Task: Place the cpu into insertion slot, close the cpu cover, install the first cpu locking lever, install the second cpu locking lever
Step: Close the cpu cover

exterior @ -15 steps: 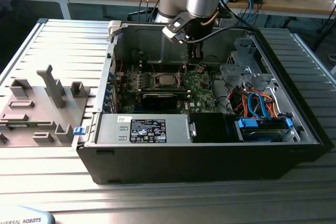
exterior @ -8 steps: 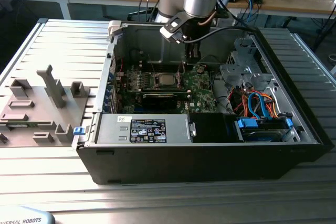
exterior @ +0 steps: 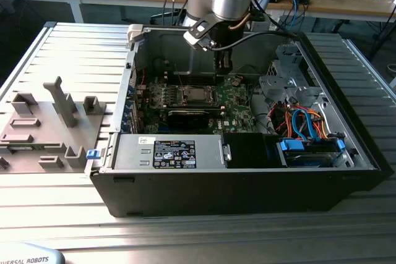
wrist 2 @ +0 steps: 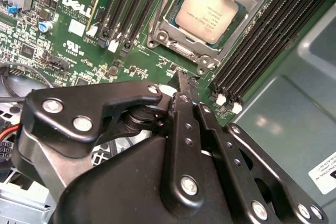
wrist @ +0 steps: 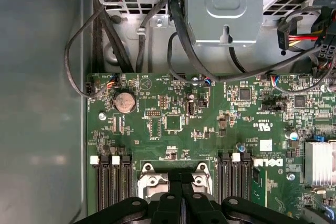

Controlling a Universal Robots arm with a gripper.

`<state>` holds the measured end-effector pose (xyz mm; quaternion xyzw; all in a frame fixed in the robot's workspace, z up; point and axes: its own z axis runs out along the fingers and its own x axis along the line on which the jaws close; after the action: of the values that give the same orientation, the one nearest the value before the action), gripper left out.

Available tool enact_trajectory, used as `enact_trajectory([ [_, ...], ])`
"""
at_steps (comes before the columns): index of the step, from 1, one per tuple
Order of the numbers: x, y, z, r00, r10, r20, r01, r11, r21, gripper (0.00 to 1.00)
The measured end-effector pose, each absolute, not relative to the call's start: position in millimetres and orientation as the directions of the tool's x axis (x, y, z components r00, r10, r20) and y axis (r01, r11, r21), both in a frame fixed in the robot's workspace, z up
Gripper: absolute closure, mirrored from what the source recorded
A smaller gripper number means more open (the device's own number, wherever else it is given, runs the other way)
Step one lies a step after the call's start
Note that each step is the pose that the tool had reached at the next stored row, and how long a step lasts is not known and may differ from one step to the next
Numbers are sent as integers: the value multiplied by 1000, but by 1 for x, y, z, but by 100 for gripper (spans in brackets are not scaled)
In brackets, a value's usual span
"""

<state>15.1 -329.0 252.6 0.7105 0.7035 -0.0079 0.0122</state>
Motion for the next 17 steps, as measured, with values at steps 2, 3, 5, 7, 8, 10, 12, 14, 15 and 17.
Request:
enact_trajectory([
  [2,14,-329,253,10,1000,-28,1000,-10,6,89],
  [3,13,-329,253,10,1000,-28,1000,-10,6,89],
  [5,12,-329,253,10,1000,-28,1000,-10,6,89],
  [7,11,-329,253,10,1000,-28,1000,-10,6,89],
  [8,10,-329,253,10,1000,-28,1000,-10,6,89],
  [10,8,-329,253,10,1000,-28,1000,-10,6,89],
  [12,7,-329,253,10,1000,-28,1000,-10,6,89],
  [14,5,-329,253,10,1000,-28,1000,-10,6,89],
  [15,5,-329,253,10,1000,-28,1000,-10,6,89],
  [17,4,-329,253,10,1000,-28,1000,-10,6,89],
])
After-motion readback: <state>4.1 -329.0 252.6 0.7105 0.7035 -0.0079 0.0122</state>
